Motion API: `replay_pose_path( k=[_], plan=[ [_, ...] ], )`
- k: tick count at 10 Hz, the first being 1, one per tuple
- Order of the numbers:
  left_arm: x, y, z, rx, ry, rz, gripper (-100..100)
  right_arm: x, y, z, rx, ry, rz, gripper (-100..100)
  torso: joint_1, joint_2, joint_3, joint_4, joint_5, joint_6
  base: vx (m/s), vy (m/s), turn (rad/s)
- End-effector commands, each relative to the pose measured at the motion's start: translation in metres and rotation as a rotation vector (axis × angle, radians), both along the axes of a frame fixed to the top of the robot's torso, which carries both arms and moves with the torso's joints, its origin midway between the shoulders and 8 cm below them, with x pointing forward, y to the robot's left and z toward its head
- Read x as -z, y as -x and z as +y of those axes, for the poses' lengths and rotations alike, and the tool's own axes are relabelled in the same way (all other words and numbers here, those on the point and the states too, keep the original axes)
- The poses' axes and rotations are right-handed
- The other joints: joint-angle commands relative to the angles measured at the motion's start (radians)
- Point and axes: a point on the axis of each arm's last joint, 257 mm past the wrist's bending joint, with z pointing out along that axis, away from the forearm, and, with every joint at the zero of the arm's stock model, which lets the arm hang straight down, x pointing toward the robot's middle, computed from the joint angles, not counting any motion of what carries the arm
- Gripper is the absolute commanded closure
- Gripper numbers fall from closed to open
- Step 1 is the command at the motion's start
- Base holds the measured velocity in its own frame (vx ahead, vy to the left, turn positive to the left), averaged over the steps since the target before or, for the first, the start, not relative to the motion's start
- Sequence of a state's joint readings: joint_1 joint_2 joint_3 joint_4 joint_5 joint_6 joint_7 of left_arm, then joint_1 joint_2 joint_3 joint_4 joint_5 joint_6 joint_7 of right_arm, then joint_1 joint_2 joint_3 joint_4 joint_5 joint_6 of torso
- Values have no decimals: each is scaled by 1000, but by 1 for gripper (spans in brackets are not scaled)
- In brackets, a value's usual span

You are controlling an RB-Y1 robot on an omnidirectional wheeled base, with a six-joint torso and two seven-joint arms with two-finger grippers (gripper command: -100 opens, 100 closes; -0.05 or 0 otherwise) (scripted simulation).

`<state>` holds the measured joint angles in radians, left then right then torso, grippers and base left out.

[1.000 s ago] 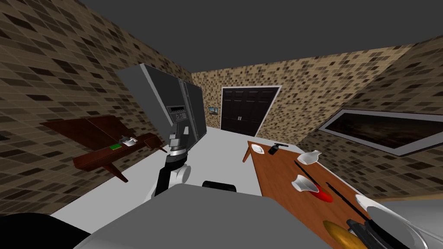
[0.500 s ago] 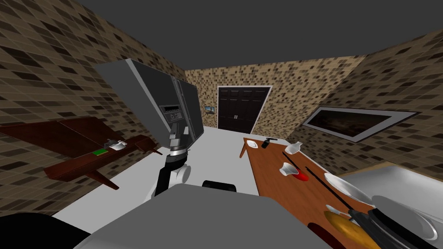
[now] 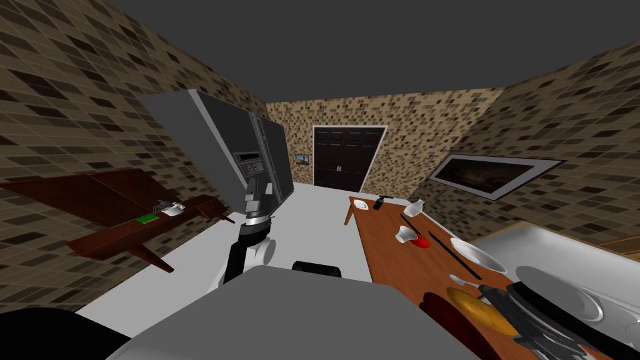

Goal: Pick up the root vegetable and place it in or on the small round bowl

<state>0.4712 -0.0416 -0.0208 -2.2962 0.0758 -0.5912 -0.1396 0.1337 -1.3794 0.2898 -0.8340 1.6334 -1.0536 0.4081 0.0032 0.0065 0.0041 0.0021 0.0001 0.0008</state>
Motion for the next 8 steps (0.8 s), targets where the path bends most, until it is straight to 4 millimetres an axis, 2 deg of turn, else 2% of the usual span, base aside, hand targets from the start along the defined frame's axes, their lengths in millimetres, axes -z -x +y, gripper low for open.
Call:
replay_pose_path(
  k=[1,5,7,8],
  plan=[
    [0,0,0,0,0,0,0,-3,-11,14,-37,-39,2,100,0,0,0,0,0,0,-111,-11,-15],
    [0,0,0,0,0,0,0,-2,-24,37,-91,-95,9,100,0,-2,-1,0,0,-1,-86,-7,1],
    [0,0,0,0,0,0,0,2,-31,57,-135,-144,15,100,1,-2,-1,-1,0,-2,-85,8,12],
    [0,0,0,0,0,0,0,2,-31,57,-135,-144,15,100,1,-2,-1,-1,0,-2,-67,10,10]
  ],
)
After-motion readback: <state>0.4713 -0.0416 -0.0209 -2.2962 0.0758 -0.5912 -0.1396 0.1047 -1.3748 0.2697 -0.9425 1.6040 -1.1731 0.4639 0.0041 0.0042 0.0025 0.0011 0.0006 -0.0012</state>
